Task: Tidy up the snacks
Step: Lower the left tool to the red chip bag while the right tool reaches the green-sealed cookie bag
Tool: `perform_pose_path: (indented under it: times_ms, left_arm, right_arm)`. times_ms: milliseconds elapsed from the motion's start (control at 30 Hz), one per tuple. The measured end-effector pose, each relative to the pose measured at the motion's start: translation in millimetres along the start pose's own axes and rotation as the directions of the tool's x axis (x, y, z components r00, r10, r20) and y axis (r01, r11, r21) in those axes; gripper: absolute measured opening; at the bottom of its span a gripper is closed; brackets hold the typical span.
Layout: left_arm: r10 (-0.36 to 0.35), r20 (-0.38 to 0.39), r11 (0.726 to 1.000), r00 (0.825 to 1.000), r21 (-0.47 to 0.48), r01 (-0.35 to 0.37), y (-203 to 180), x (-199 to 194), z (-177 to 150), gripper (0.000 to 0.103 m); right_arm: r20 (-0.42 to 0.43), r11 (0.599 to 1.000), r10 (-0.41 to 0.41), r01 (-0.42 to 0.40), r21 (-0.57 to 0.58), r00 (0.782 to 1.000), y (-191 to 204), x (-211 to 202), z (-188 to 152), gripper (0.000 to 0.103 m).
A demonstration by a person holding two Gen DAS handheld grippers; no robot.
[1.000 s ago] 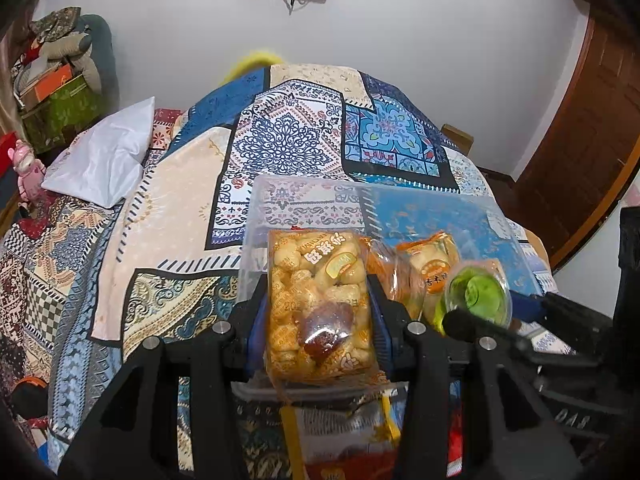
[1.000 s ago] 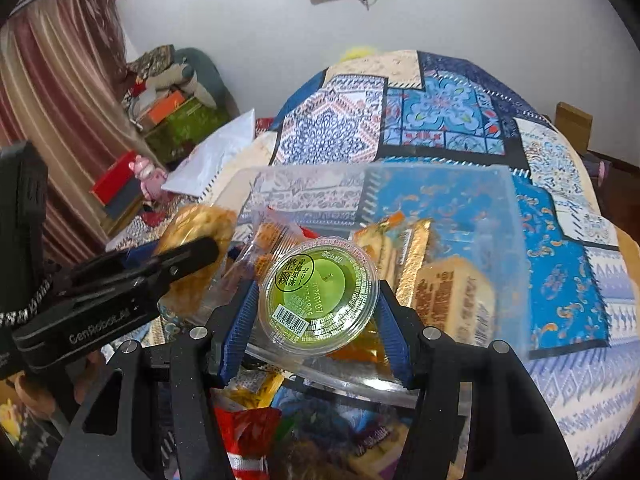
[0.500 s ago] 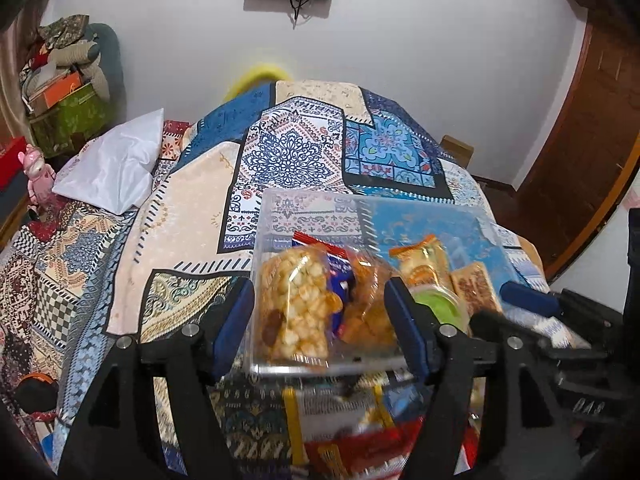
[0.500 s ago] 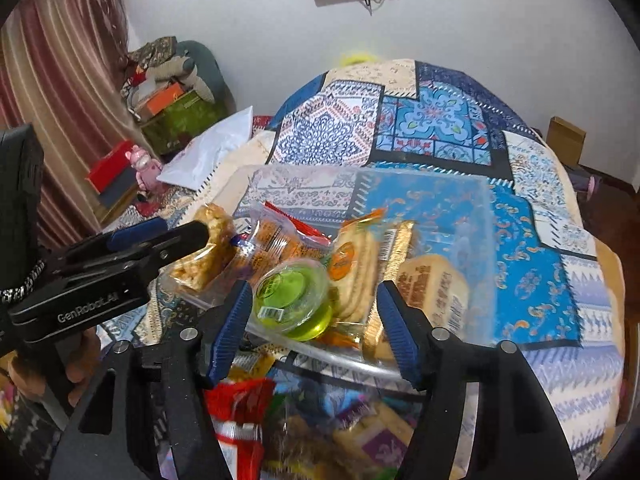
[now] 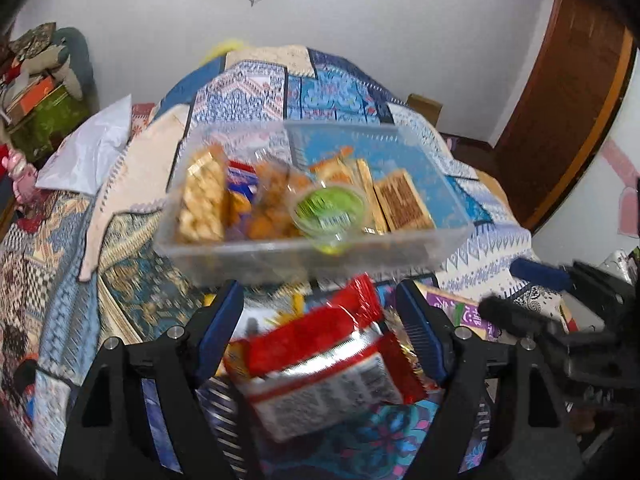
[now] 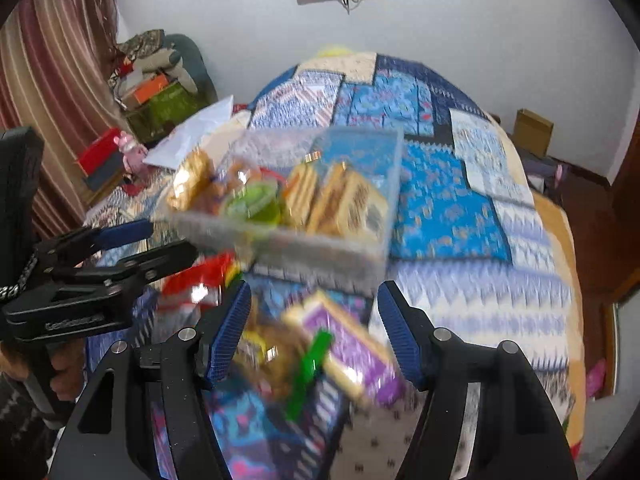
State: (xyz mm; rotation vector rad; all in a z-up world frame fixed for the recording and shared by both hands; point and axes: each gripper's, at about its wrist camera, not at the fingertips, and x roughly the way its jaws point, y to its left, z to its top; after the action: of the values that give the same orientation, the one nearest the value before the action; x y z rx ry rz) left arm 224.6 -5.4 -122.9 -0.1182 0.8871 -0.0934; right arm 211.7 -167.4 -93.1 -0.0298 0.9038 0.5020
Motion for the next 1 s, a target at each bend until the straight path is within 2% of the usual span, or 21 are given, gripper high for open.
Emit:
perform_pose_path:
  times_ms: [133,400,600,667,867,1000]
  left_arm:
    - [0.009,-0.06,1.0,0.998,-0.016,-0.01,-5.7,15.4,-14.3,0.078]
    - [0.042,-0.098,0.999,0.994,-0.008,-0.043,19.0,8.2,-52.5,0.078]
    - [0.115,-0.08,0.99,0.99,0.088,-0.107,36.7,-10.6,-88.4,0.078]
    - [0.114,-0.079,0.99,0.99,0.093,-0.107,41.5,-16.3,-93.4,0.078]
    - [0.074,-0.074,0.997,0.995,-0.018,-0.075,70.7,-42.0,-96.8,0.078]
    - [0.086,-0.08,0.991,0.993,-0.099,-0.094,94.4,-51.2,-98.2,0.078]
  right_arm:
    - [-0.039,1.0,0.008,-0.007,0.011,0.999,-2.2,1.3,-19.6,0.062]
    - [-0.065,0.999,0.039,-0.039,-0.005,0.997,11.0,9.7,-32.1,0.062]
    - [-0.067,0.997,0.066,-0.068,-0.032,0.996,31.1,27.2,-25.4,0.062]
    - [-0.085,0.997,0.058,-0.062,-0.046,0.995,37.6,36.8,-27.1,0.062]
    - [-0.138,0.994,0.033,-0.048,-0.102,0.99,49.4,46.6,-43.1,0.062]
    - [-0.179,0.99,0.072,-0.093,-0.111,0.981,52.0,41.4,-49.8,0.062]
